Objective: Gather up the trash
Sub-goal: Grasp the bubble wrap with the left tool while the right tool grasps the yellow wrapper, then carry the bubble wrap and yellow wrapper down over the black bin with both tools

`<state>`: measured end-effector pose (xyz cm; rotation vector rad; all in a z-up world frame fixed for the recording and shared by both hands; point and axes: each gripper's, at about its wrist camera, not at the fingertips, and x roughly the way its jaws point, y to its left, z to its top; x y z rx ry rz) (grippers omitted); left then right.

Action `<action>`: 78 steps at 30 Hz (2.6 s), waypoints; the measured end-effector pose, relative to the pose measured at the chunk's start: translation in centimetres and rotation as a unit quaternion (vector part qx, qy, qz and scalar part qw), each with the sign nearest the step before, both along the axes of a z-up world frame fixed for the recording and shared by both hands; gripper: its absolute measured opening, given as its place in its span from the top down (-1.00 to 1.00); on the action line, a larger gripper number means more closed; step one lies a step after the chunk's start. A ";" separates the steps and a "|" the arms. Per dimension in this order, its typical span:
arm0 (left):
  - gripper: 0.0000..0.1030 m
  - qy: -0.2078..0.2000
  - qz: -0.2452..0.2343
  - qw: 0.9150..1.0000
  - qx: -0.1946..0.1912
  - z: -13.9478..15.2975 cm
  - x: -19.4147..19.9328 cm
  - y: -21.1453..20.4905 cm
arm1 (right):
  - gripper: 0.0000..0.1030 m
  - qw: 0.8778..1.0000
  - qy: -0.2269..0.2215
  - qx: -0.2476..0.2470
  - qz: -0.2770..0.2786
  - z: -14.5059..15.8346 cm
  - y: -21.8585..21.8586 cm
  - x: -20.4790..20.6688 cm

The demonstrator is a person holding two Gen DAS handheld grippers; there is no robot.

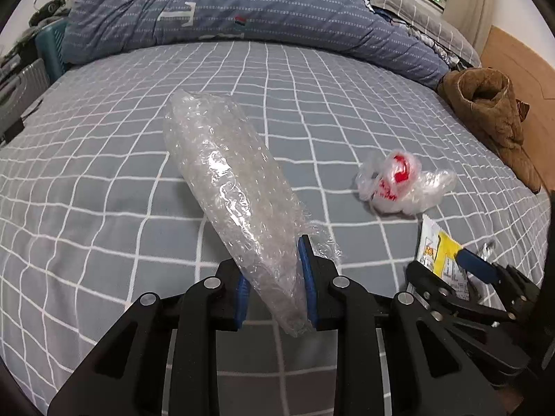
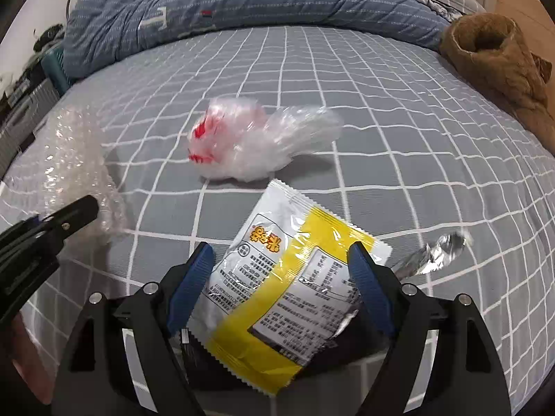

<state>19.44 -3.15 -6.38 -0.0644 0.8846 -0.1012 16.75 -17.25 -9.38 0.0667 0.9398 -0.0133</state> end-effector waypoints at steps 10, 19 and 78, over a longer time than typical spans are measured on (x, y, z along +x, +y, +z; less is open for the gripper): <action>0.51 0.007 -0.008 1.000 -0.018 -0.7 -0.5 0.7 | -0.20 1.000 0.016 -0.007 0.014 -1.3 0.6 0.6; 0.52 0.006 -0.011 0.999 -0.030 -1.0 -0.8 0.8 | 0.41 1.000 0.007 0.009 0.015 -0.4 -0.1 0.3; 0.52 -0.012 -0.053 0.998 -0.031 4.4 -21.2 -1.0 | 0.45 0.996 -0.065 -0.018 0.052 7.6 1.3 -20.2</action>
